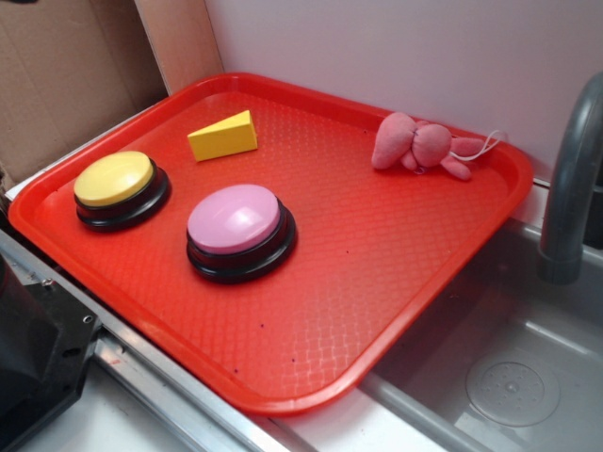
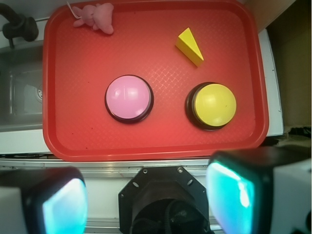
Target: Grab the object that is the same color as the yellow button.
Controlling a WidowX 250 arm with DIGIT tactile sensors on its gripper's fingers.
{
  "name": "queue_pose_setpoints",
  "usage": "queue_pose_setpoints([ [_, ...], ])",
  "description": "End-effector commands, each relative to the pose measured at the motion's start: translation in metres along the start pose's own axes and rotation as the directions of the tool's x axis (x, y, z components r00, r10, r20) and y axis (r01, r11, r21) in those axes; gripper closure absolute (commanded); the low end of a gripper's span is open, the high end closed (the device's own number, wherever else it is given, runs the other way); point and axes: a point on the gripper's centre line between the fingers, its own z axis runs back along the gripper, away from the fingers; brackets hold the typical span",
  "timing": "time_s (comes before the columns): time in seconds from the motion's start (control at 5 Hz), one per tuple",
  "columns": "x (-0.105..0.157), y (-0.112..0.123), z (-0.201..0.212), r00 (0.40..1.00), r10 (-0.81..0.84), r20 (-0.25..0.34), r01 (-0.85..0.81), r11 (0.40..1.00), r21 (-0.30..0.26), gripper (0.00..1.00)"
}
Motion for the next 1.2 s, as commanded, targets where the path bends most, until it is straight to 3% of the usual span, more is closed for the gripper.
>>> queue_pose_setpoints([
  [0.0,0.000,0.000,0.000,1.000,0.000,0.000,0.000,1.000,0.000,0.00],
  [0.8,0.079,0.069,-0.064,0.989,0.127,0.071,-0.134,0.986,0.095,0.00],
  [1.0,0.105,0.091,-0.095,0.984,0.170,0.047,-0.174,0.979,0.106,0.00],
])
